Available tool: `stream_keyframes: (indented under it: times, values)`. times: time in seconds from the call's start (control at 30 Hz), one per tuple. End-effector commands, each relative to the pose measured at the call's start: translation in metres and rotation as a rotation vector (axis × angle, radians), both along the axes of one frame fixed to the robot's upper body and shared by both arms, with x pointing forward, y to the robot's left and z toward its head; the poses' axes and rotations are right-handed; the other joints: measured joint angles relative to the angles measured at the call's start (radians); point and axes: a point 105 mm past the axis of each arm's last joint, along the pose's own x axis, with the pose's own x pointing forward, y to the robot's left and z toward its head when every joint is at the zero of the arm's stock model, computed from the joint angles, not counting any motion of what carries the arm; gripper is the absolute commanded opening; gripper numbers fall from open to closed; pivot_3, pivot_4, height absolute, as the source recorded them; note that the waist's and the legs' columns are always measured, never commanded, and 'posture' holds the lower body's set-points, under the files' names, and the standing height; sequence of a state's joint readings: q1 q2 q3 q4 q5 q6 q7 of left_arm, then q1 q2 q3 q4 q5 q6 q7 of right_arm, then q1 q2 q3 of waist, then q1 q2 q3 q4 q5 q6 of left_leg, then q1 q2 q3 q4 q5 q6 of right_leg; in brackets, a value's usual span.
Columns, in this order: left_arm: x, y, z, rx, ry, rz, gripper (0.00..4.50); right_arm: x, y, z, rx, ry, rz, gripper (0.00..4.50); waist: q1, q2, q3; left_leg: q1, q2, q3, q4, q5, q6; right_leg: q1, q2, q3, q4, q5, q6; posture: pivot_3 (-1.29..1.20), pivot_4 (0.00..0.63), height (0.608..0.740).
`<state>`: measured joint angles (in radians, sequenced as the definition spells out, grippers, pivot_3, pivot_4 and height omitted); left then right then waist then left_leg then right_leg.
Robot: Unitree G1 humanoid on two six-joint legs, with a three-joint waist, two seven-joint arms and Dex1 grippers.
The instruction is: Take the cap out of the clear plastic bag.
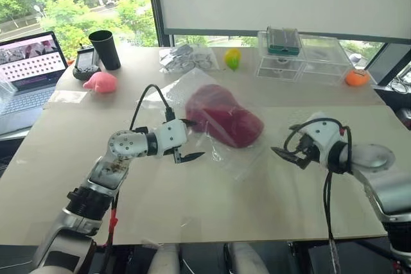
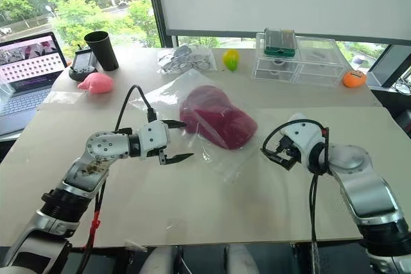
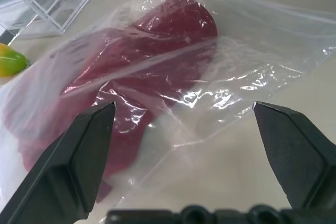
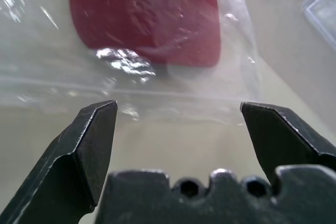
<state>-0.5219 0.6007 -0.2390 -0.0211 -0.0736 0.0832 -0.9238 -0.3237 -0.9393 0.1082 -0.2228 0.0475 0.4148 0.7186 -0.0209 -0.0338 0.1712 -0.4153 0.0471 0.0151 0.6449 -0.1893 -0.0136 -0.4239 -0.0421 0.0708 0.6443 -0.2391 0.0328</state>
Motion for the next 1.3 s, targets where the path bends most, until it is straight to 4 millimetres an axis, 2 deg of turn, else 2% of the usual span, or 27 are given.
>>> stream_keyframes:
  times: [0.03,0.17,0.27,0.33,0.6,0.8,1.0,1.13,1.17,1.23,1.3]
  values:
    - [-0.002,0.001,0.021,-0.066,-0.031,0.012,4.50,0.014,0.001,0.013,-0.233,-0.144,0.087,4.46,-0.001,0.000,0.000,0.000,0.000,0.000,0.000,0.000,0.000,0.000,0.000,0.000,0.000,0.000,0.000,0.00,0.150,0.740]
    - [-0.021,-0.002,0.044,-0.236,0.099,-0.044,4.50,0.023,0.003,0.012,-0.455,-0.210,0.210,4.46,-0.005,0.000,0.000,0.000,0.000,0.000,0.000,0.000,0.000,0.000,0.000,0.000,0.001,0.000,0.000,0.00,0.150,0.740]
    - [-0.050,0.004,0.054,-0.295,0.257,-0.143,4.50,0.025,0.012,0.008,-0.499,-0.245,0.299,4.46,-0.007,0.000,0.000,0.000,0.000,0.000,0.000,0.000,0.000,0.000,0.000,0.000,0.000,0.000,0.000,0.00,0.150,0.740]
    - [-0.056,0.010,0.059,-0.307,0.310,-0.147,4.50,0.026,0.017,0.006,-0.508,-0.250,0.332,4.46,-0.014,0.000,0.000,0.000,0.000,0.000,-0.001,0.000,0.000,-0.001,0.000,0.000,0.000,0.000,0.000,0.00,0.150,0.740]
    - [-0.069,0.027,0.067,-0.299,0.386,-0.118,4.50,0.021,0.001,-0.006,-0.649,-0.209,0.427,4.46,-0.020,0.000,0.000,0.002,0.000,0.000,0.000,0.000,0.000,0.001,0.000,0.000,0.002,0.000,0.000,0.00,0.150,0.740]
    - [-0.069,0.021,0.069,-0.313,0.380,-0.121,4.50,0.042,0.019,-0.028,-0.730,-0.235,0.490,4.46,-0.036,-0.001,0.000,0.005,0.000,0.000,0.000,0.000,0.000,0.002,0.000,0.001,0.002,0.000,-0.001,0.00,0.150,0.740]
    - [-0.071,0.020,0.069,-0.318,0.379,-0.110,4.50,0.062,0.033,-0.029,-0.696,-0.308,0.466,4.46,-0.056,-0.004,-0.001,0.010,0.001,0.001,0.000,0.000,-0.001,0.006,0.001,0.003,0.003,0.000,-0.002,0.00,0.150,0.740]
    - [-0.071,0.020,0.069,-0.320,0.378,-0.102,4.50,0.071,0.036,-0.030,-0.669,-0.330,0.432,4.46,-0.061,-0.005,-0.002,0.013,0.001,0.001,0.000,0.000,-0.001,0.008,0.002,0.003,0.003,0.001,-0.003,0.00,0.150,0.740]
    - [-0.072,0.020,0.069,-0.320,0.377,-0.101,4.50,0.072,0.036,-0.031,-0.662,-0.331,0.429,3.95,-0.063,-0.005,-0.002,0.014,0.001,0.000,0.000,0.000,-0.001,0.009,0.002,0.003,0.003,0.001,-0.003,0.00,0.150,0.740]
    - [-0.072,0.020,0.069,-0.320,0.376,-0.098,4.50,0.074,0.039,-0.032,-0.642,-0.340,0.428,3.48,-0.066,-0.005,-0.002,0.015,0.001,0.000,0.000,0.000,-0.001,0.011,0.002,0.003,0.003,0.001,-0.003,0.00,0.150,0.740]
    - [-0.071,0.020,0.069,-0.320,0.375,-0.094,4.50,0.074,0.042,-0.033,-0.624,-0.339,0.433,2.77,-0.069,-0.005,-0.002,0.016,0.001,0.000,-0.001,0.000,-0.001,0.012,0.002,0.003,0.003,0.001,-0.003,0.00,0.150,0.740]
